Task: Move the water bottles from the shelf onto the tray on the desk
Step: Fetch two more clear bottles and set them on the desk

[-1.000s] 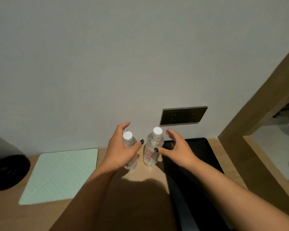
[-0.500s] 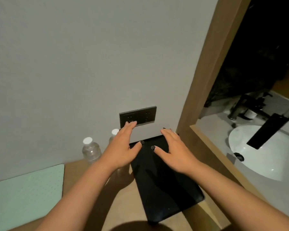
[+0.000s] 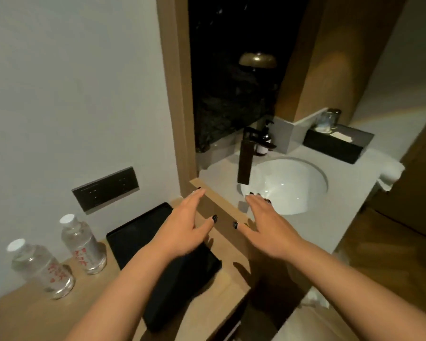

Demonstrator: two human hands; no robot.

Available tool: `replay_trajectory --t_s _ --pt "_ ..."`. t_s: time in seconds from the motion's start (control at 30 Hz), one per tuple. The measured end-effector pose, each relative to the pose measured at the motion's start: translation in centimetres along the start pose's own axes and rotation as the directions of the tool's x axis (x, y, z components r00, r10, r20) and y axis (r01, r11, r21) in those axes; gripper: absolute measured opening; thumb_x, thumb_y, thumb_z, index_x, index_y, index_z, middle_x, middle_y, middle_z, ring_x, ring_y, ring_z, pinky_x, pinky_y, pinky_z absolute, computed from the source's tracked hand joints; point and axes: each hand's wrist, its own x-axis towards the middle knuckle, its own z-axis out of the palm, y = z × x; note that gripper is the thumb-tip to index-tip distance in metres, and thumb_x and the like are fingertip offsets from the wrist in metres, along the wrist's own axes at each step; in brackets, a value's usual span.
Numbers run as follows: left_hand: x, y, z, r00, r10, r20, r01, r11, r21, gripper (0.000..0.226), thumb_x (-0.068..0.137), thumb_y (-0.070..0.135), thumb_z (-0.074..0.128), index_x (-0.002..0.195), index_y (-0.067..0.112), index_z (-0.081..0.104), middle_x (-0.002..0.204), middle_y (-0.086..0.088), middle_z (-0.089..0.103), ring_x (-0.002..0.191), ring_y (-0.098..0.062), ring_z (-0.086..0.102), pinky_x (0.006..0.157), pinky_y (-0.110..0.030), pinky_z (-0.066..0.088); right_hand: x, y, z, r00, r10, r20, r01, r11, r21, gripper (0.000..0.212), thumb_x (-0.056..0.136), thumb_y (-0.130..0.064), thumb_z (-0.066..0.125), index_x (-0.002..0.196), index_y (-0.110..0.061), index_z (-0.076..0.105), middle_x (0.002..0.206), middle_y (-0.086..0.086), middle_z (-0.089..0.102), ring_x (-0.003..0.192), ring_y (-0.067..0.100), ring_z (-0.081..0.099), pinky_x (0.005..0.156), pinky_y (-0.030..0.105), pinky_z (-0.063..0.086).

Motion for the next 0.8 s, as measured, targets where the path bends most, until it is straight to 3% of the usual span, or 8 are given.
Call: replay_trajectory --t_s 0.1,0.3,0.4,0.63,0.8 --pt "0.1 5.2 3.7 0.998 0.064 0.027 -0.064 0.998 0.02 0.071 0.092 0.037 0.056 0.15 0.031 0.015 0.157 0.008 0.02 0.143 -0.011 0.022 0.114 -0.03 0.019 -3.4 5.1 -3.0 0.997 0.062 -0.056 -0.063 0.998 -0.029 0.073 0.093 -0.051 0.044 0.15 -0.02 0.011 0.159 -0.001 0.009 0.146 0.015 0.004 0.116 0.033 0.013" --pt "-0.1 14.7 10.3 0.991 0.107 0.079 -0.11 0.993 0.034 0.067 0.094 0.037 0.052 0.15 0.032 0.014 0.158 0.005 0.018 0.134 -0.019 0.04 0.112 -0.038 0.033 -10.7 13.7 -10.0 0.978 0.148 -0.145 -0.157 0.986 -0.052 0.074 0.093 -0.053 0.042 0.149 -0.015 0.014 0.158 0.003 0.014 0.146 0.017 0.009 0.116 0.031 0.011" --pt "0.6 19.5 13.2 0.986 0.152 0.066 -0.155 0.987 0.046 0.065 0.095 0.035 0.051 0.15 0.029 0.016 0.159 0.005 0.017 0.133 -0.018 0.041 0.11 -0.034 0.033 -13.6 17.3 -13.6 0.965 0.185 -0.188 -0.197 0.979 -0.048 0.074 0.091 -0.053 0.045 0.148 -0.015 0.017 0.157 0.004 0.019 0.146 0.018 0.011 0.117 0.035 0.013" --pt "3.7 28.4 19.1 0.955 0.28 0.102 -0.283 0.959 0.017 0.065 0.096 0.036 0.049 0.151 0.026 0.016 0.158 0.006 0.018 0.14 -0.019 0.03 0.114 -0.034 0.027 -18.5 24.7 -20.8 0.915 0.292 -0.278 -0.308 0.951 -0.014 0.071 0.091 -0.05 0.048 0.147 -0.013 0.023 0.154 0.004 0.026 0.143 0.02 0.019 0.116 0.042 0.023" --pt "6.9 32.3 22.5 0.925 0.353 0.139 -0.356 0.935 -0.009 0.065 0.095 0.031 0.05 0.15 0.021 0.017 0.159 0.002 0.018 0.145 -0.014 0.017 0.114 -0.028 0.019 -19.9 28.7 -23.4 0.874 0.366 -0.319 -0.383 0.924 0.012 0.065 0.093 -0.042 0.048 0.146 -0.012 0.024 0.153 0.004 0.028 0.143 0.021 0.018 0.115 0.035 0.018"
